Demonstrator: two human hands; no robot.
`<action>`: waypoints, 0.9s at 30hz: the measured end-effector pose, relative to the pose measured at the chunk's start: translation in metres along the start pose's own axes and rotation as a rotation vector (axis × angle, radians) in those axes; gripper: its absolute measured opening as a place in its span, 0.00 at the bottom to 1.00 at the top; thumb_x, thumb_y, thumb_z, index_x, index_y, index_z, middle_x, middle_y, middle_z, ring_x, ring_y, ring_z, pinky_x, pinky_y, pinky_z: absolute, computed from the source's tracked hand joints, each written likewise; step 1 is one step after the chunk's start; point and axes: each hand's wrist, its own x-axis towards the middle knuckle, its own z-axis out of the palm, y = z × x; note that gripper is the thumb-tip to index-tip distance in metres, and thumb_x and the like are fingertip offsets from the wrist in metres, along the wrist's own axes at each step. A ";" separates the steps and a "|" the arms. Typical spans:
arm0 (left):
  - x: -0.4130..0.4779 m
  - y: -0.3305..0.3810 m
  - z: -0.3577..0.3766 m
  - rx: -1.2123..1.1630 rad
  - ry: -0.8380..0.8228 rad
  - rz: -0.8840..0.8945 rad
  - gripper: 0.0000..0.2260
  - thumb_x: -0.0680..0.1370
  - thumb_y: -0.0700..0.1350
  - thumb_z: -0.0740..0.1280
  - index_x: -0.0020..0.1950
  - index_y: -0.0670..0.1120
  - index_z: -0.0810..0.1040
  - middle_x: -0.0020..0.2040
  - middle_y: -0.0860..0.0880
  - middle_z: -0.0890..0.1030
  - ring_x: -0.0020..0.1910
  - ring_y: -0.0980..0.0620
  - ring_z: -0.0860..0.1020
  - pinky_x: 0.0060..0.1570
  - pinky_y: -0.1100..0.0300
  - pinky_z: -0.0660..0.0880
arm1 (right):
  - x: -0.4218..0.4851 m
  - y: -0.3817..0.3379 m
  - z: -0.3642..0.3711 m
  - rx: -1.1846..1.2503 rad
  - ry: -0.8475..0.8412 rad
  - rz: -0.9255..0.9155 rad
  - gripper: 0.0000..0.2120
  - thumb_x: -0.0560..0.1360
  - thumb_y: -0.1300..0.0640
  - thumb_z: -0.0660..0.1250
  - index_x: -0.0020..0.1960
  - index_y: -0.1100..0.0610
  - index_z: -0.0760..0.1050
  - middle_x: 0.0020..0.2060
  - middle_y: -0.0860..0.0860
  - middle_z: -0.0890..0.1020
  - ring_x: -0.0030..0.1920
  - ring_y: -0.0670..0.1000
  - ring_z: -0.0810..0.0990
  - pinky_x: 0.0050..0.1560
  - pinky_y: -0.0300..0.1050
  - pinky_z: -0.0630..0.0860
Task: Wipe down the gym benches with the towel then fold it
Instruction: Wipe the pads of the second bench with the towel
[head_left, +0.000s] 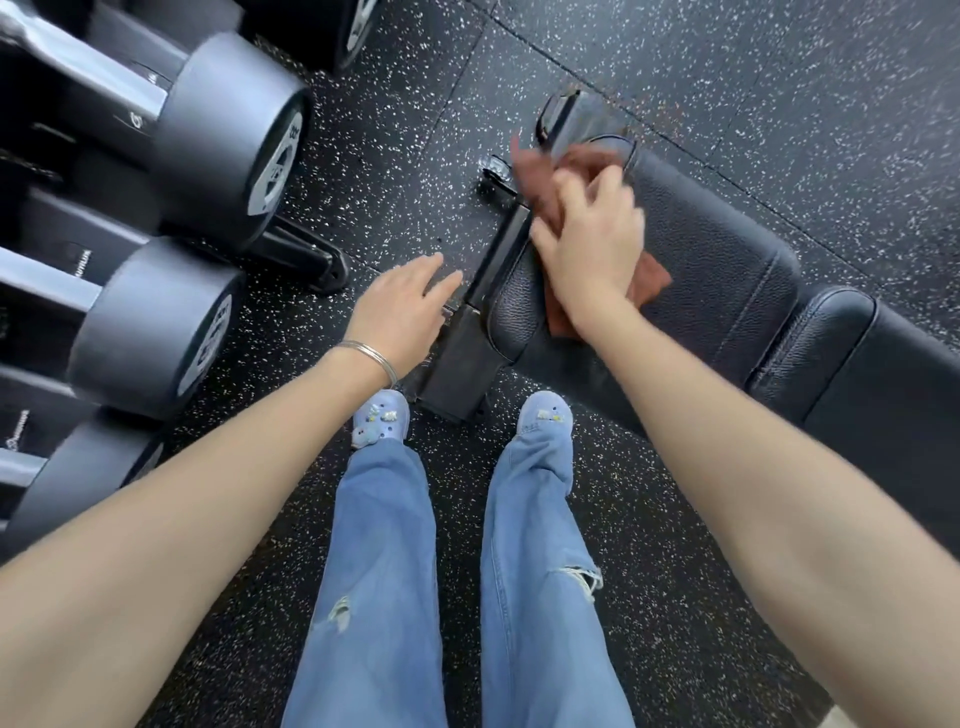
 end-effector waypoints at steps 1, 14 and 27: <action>0.000 -0.001 0.001 0.005 -0.010 -0.008 0.24 0.81 0.44 0.57 0.76 0.45 0.57 0.76 0.42 0.58 0.74 0.47 0.58 0.73 0.52 0.55 | -0.025 -0.001 0.002 -0.012 -0.041 -0.100 0.21 0.71 0.46 0.65 0.61 0.53 0.72 0.55 0.60 0.74 0.53 0.61 0.73 0.50 0.53 0.67; 0.007 0.014 -0.004 0.059 0.040 0.031 0.28 0.80 0.50 0.61 0.76 0.42 0.56 0.76 0.44 0.60 0.74 0.47 0.59 0.72 0.54 0.55 | 0.059 0.027 -0.013 0.060 0.065 0.230 0.20 0.75 0.44 0.60 0.64 0.50 0.69 0.62 0.57 0.69 0.59 0.59 0.72 0.57 0.52 0.68; 0.025 0.023 -0.028 0.034 0.047 0.022 0.26 0.80 0.44 0.59 0.76 0.40 0.55 0.76 0.43 0.60 0.74 0.46 0.59 0.72 0.54 0.57 | -0.067 0.071 -0.004 -0.016 -0.094 -0.444 0.23 0.66 0.50 0.73 0.59 0.54 0.76 0.43 0.60 0.76 0.41 0.60 0.76 0.39 0.51 0.71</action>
